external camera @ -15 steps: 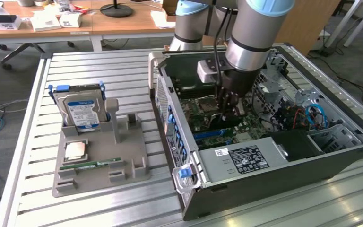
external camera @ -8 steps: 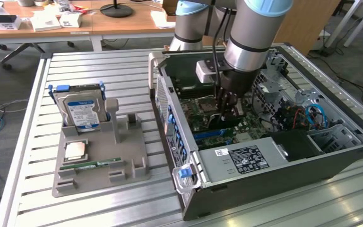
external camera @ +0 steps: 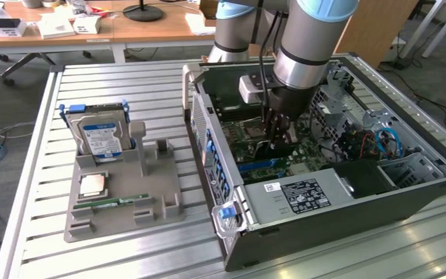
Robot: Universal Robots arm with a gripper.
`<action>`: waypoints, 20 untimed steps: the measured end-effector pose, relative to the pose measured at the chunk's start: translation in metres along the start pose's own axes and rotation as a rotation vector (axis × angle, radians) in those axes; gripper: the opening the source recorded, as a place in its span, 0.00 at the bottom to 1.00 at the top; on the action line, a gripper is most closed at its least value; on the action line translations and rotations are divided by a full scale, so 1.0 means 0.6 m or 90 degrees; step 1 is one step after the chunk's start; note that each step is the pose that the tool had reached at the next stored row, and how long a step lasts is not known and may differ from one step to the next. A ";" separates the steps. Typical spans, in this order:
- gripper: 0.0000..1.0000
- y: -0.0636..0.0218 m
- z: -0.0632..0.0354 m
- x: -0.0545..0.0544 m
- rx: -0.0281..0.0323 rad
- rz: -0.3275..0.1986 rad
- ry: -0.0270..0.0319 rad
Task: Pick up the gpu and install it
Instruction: 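Insert the gpu into the slot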
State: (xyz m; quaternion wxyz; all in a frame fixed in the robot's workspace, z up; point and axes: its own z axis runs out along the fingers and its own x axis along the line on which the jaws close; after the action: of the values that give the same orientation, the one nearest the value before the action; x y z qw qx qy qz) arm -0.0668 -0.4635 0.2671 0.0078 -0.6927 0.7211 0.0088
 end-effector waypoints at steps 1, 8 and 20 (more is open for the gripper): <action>0.26 0.000 0.001 0.000 0.0000 0.000 0.0000; 0.26 0.002 0.008 0.000 -0.0002 0.000 0.0003; 0.26 0.005 0.011 0.000 -0.0001 0.000 0.0001</action>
State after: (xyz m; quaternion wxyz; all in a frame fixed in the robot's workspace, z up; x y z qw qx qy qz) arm -0.0700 -0.4631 0.2607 0.0077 -0.6928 0.7210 0.0088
